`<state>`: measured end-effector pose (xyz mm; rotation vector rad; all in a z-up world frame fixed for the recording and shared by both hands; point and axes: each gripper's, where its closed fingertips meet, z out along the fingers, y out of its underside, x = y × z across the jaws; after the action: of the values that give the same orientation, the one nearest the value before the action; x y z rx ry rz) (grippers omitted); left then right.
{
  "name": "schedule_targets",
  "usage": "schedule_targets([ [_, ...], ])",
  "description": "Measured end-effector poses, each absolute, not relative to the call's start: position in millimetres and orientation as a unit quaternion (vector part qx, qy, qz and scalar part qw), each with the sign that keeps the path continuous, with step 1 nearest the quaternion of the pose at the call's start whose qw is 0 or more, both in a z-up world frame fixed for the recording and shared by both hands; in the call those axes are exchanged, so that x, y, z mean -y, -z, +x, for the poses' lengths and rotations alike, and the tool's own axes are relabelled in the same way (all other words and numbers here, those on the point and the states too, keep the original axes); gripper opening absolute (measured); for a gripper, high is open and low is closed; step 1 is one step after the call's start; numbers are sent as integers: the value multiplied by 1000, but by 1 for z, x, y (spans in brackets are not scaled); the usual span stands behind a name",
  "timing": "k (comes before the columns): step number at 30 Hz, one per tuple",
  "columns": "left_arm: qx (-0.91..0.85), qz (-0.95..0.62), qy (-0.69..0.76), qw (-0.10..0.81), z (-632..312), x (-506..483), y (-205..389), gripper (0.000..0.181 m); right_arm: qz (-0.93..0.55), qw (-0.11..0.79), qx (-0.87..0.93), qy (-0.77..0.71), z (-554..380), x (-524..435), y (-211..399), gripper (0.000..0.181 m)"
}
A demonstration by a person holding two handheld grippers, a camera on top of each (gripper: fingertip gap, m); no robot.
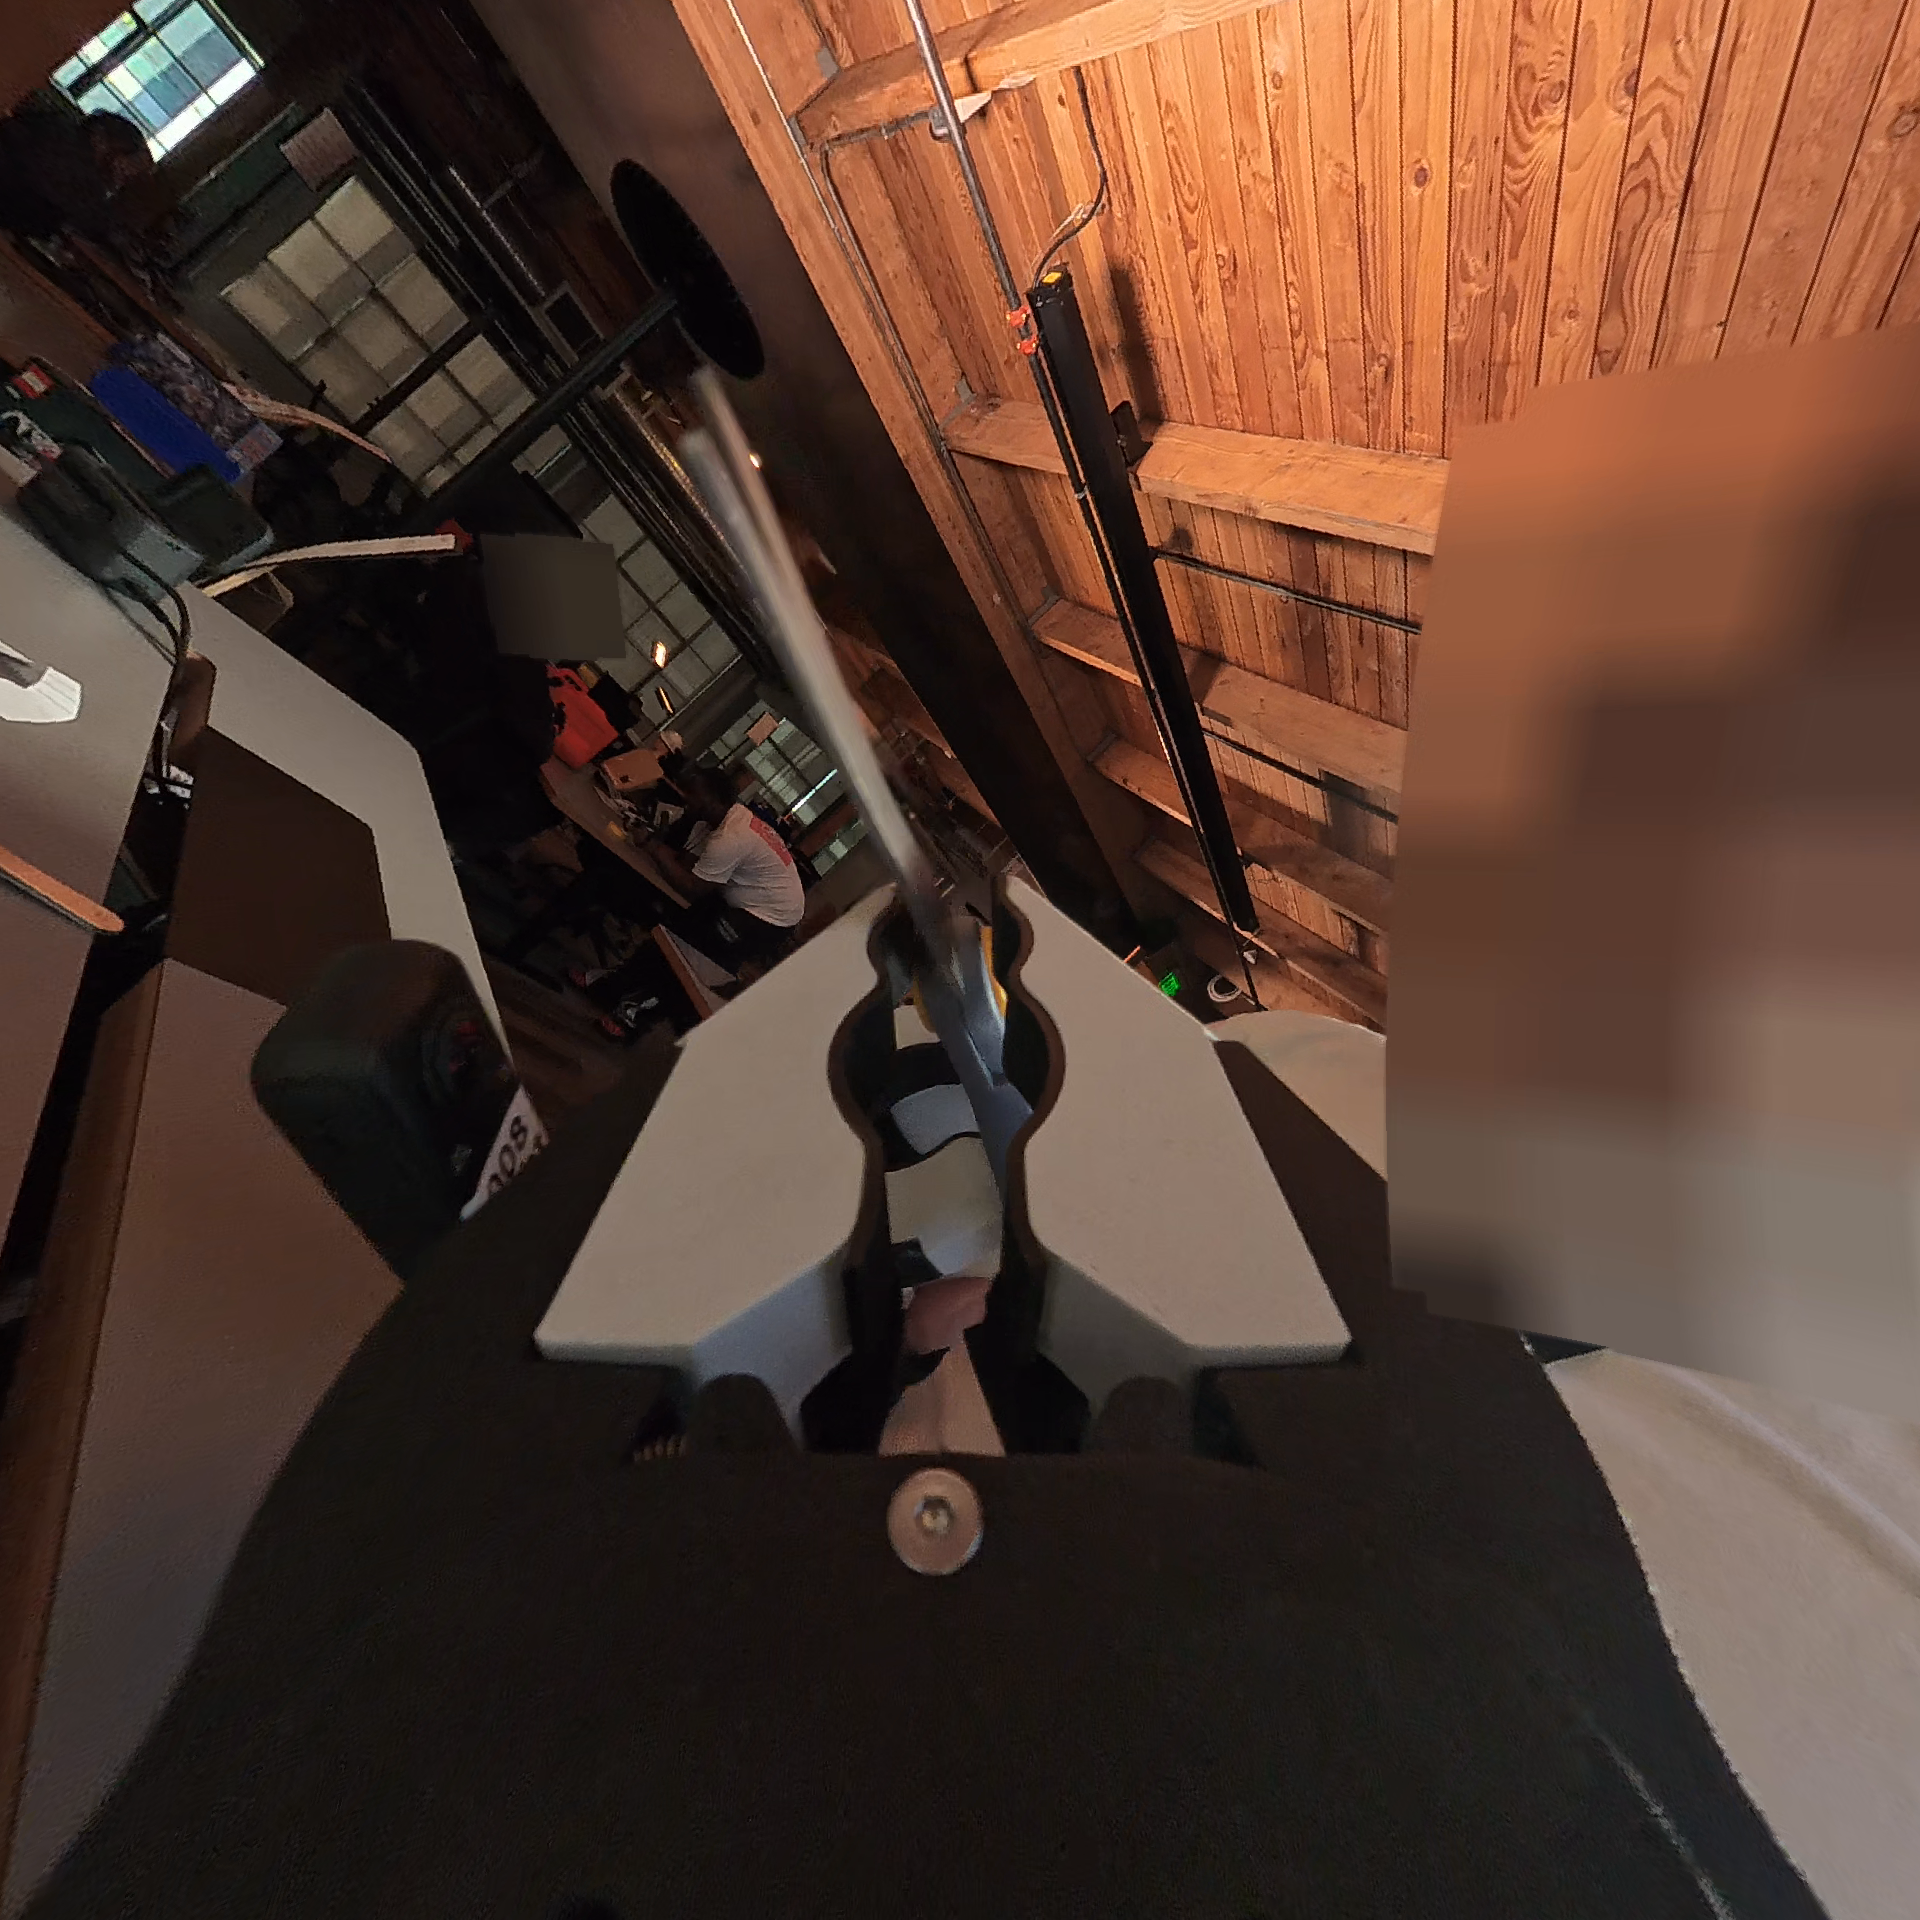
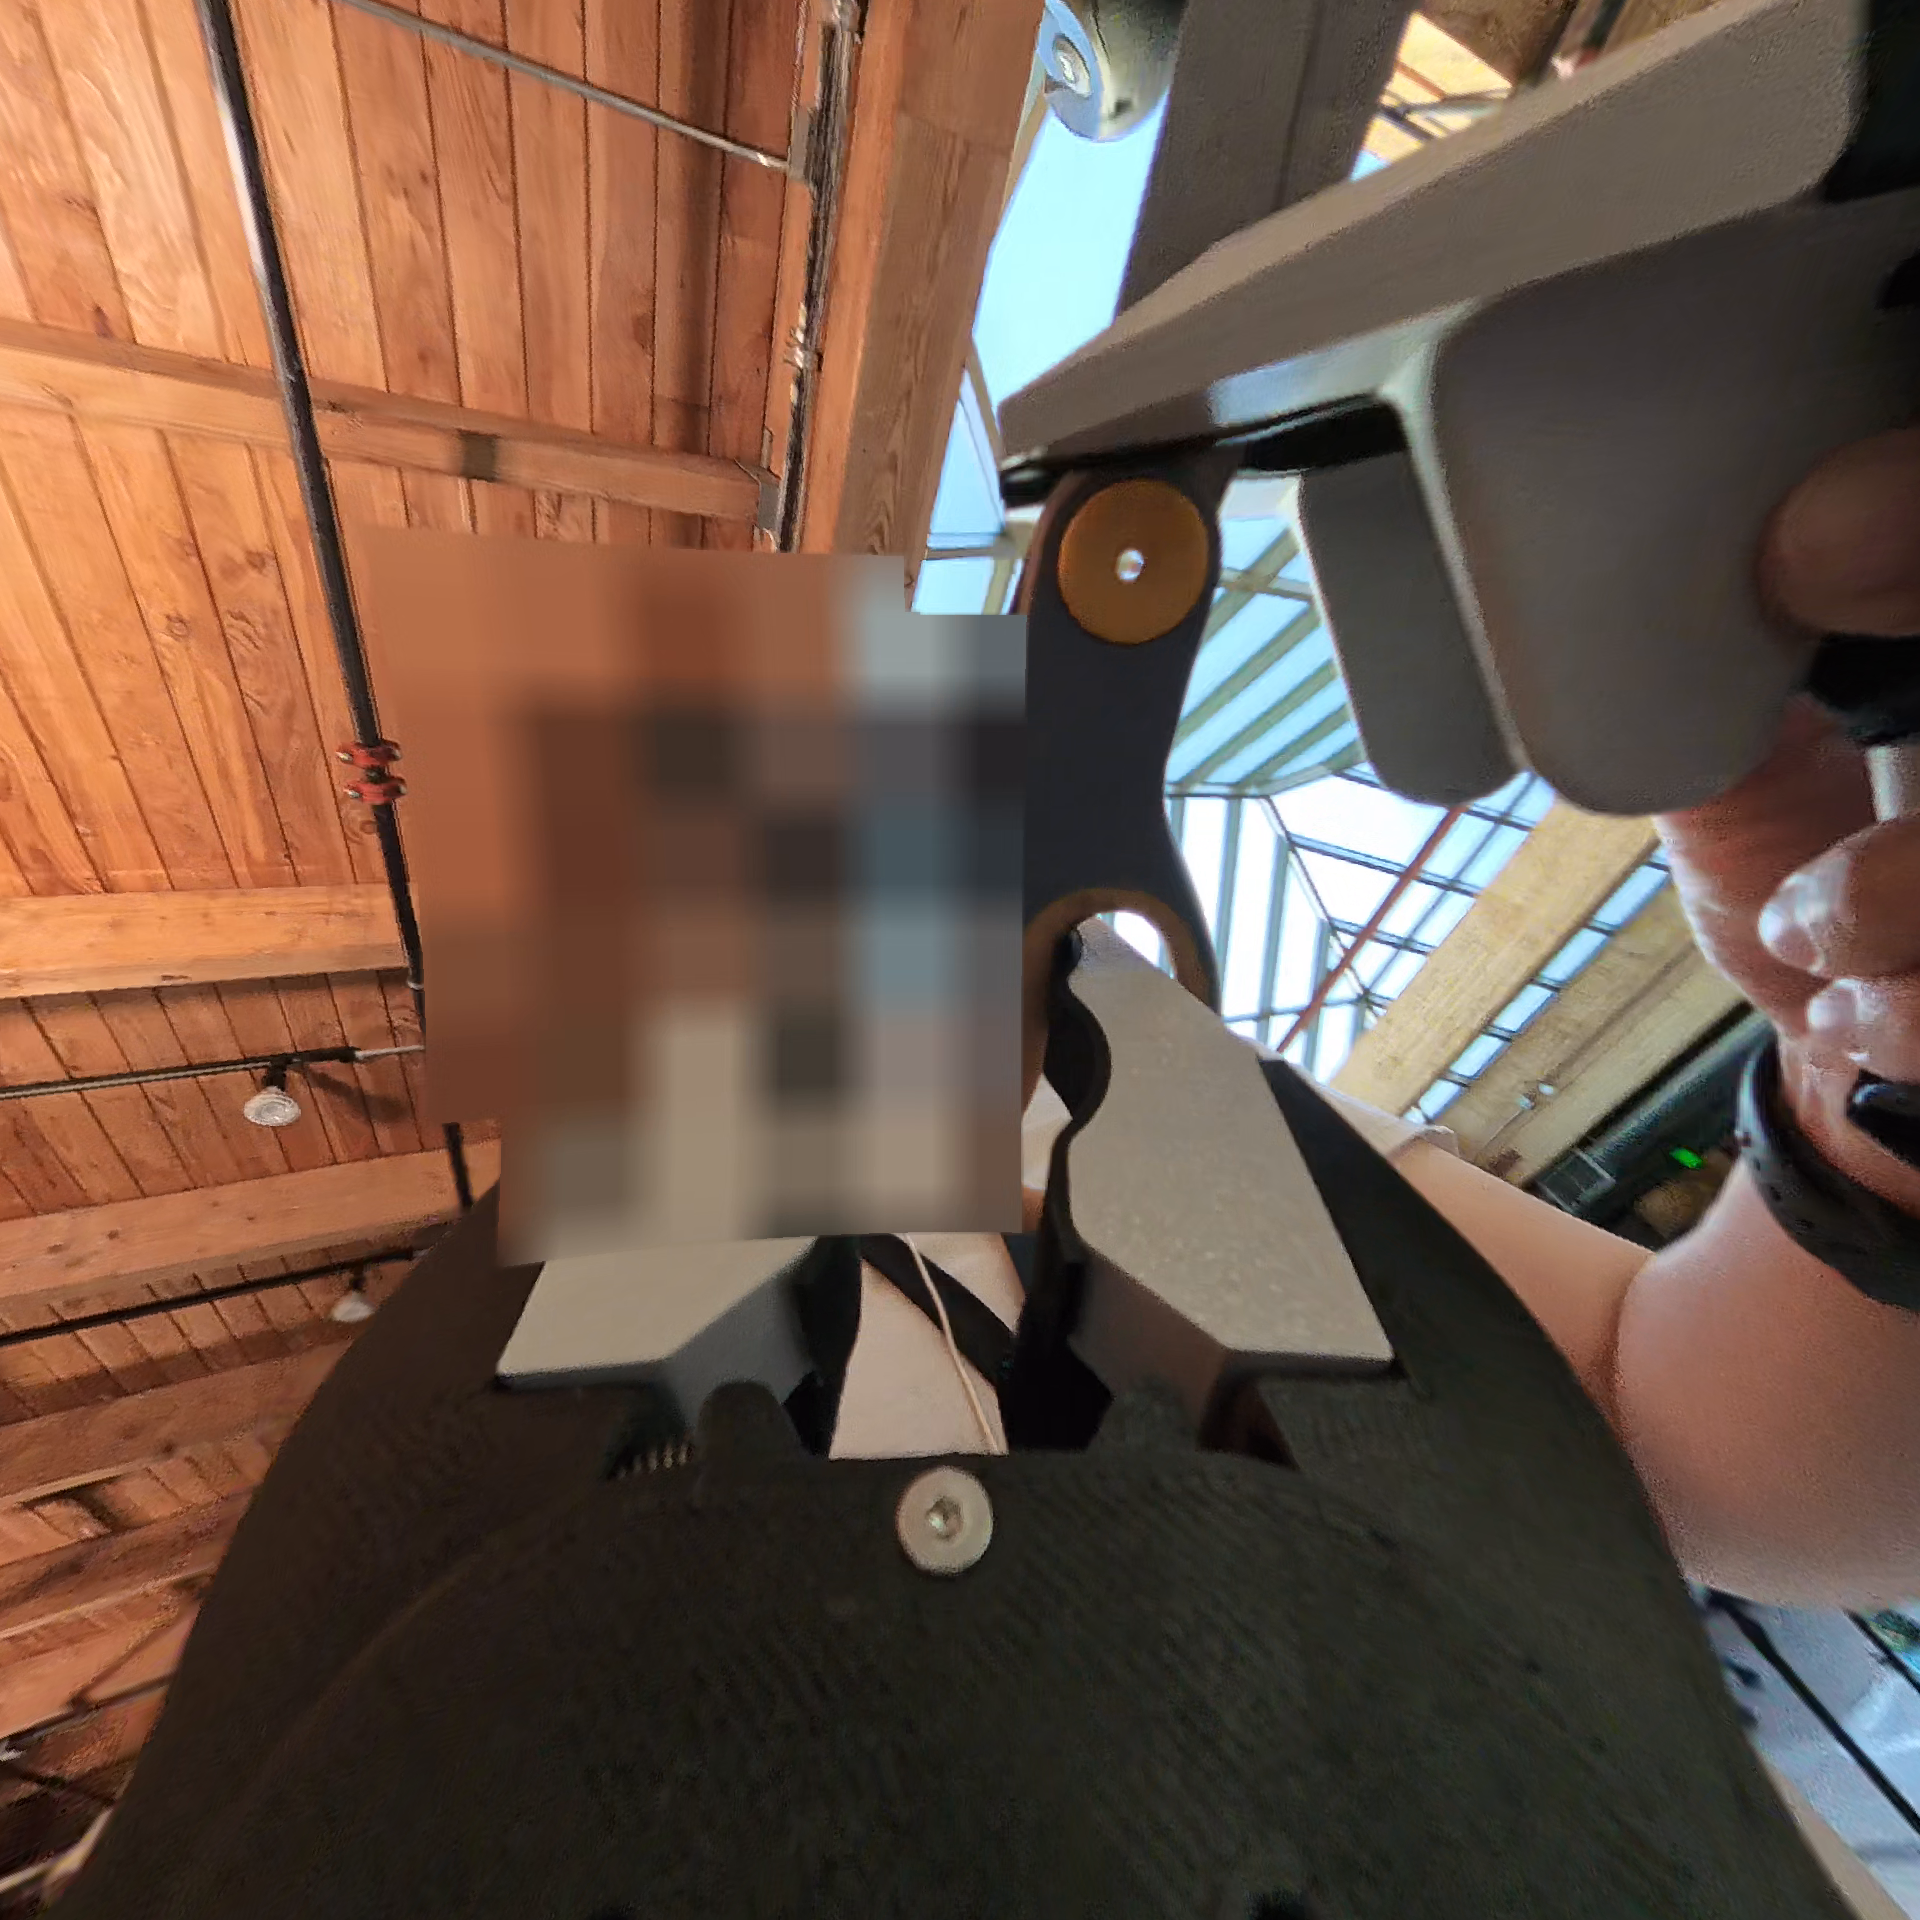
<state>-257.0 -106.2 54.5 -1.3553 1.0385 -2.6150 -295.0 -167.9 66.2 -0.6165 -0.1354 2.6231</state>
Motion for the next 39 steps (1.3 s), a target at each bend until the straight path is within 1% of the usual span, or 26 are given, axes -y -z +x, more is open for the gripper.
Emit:
schedule_targets([
  [1,-338,-445,829,21,-259,100,-53,23,-253,233,67,-937,-302,172,-63,31],
  [2,-340,-464,817,43,-263,88,-50,50,-297,254,91,-916,-310,174,-58,31],
  [3,-345,-495,794,77,-270,70,-44,60,-355,282,112,-884,-317,174,-48,31],
  [5,-369,-583,706,162,-289,27,-15,34,-454,341,133,-813,-318,168,-28,31],
  [6,-381,-629,651,189,-300,8,4,30,-505,359,131,-774,-313,162,-14,31],
  [8,-399,-702,557,196,-316,-17,41,32,-618,377,106,-682,-296,147,22,31],
  [10,-416,-731,510,184,-314,-30,67,36,-678,386,84,-620,-273,140,48,31],
  [14,-507,-742,410,154,-292,-45,119,45,-650,402,57,-643,-249,145,44,31],
  [17,-518,-742,414,99,-276,-43,137,45,-673,403,54,-618,-245,144,56,31],
  [19,-490,-744,449,70,-266,-43,136,43,-675,399,59,-617,-249,148,60,31],
  [21,-467,-739,483,51,-258,-41,132,37,-672,392,62,-625,-254,153,62,31],
  [25,-479,-747,459,35,-257,-39,148,21,-688,374,64,-618,-258,158,76,31],
  [27,-493,-739,460,15,-257,-31,149,0,-685,364,67,-627,-261,159,77,31],
  [30,-479,-721,501,3,-255,-22,127,0,-686,341,65,-639,-266,158,82,31],
  [34,-421,-677,604,15,-250,-12,57,0,-701,318,69,-635,-276,153,93,31],
  [39,-425,-696,578,10,-253,-2,31,0,-703,303,125,-631,-301,151,90,31],
])
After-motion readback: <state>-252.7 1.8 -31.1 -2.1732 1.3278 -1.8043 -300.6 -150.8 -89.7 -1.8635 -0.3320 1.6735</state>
